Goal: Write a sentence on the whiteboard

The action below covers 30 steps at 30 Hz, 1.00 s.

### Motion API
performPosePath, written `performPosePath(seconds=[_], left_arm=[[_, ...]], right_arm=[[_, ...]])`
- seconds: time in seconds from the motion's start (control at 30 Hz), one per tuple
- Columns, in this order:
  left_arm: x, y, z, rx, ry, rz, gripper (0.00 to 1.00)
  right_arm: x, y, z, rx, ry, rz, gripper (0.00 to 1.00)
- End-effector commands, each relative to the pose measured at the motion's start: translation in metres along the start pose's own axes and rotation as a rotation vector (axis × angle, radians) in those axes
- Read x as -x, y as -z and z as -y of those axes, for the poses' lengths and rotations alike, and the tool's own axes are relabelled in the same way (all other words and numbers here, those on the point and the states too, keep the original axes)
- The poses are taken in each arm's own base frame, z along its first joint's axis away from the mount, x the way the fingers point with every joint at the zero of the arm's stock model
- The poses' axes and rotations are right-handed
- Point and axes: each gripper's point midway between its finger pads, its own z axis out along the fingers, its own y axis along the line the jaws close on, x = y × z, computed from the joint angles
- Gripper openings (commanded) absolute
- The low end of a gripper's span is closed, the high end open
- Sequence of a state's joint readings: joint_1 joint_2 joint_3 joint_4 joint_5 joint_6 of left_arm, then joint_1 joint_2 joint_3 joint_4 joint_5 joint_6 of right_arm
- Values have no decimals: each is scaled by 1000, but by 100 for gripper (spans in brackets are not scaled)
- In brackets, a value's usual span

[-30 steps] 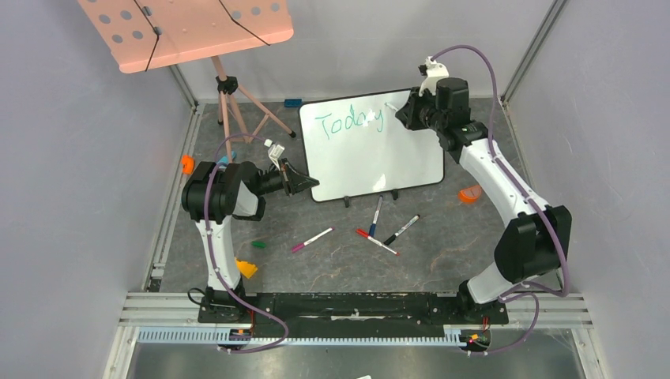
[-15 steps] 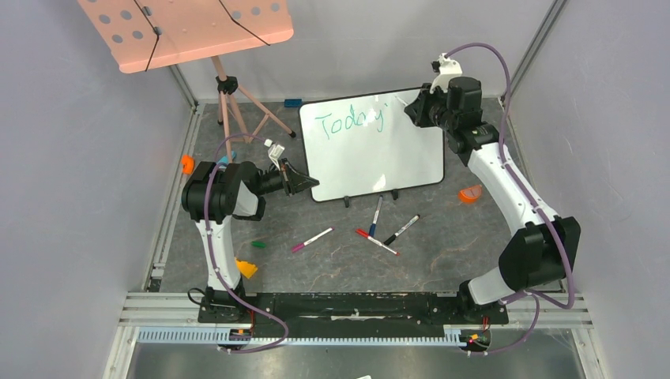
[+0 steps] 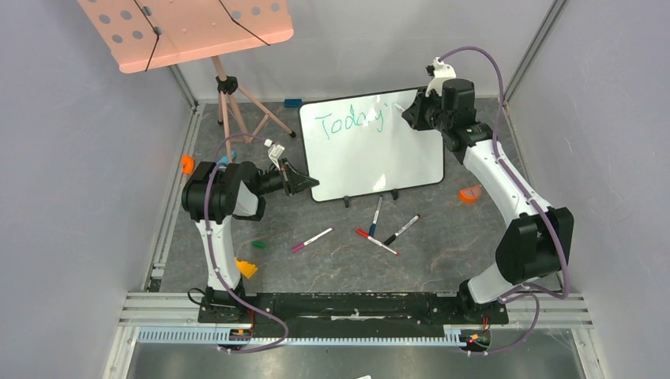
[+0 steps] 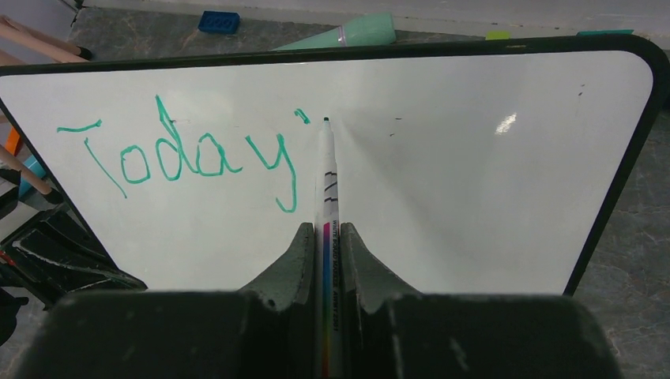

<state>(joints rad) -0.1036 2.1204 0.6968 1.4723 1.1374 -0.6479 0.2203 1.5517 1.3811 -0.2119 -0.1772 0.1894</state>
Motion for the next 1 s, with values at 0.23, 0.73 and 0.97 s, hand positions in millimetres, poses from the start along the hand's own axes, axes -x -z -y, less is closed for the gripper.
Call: performPosePath(seconds=[0.23,0.73,0.97], left_arm=[[7,-3,3,-49,-150,9,2],[7,-3,3,-49,-153,9,2],[6,-3,3,-50,-150,9,2]], right_arm=[[6,-10,8,-30,3,14,0],[-3,-18,7,-5,2,-8,0],[-14,-15,-2,51,7,-29,0]])
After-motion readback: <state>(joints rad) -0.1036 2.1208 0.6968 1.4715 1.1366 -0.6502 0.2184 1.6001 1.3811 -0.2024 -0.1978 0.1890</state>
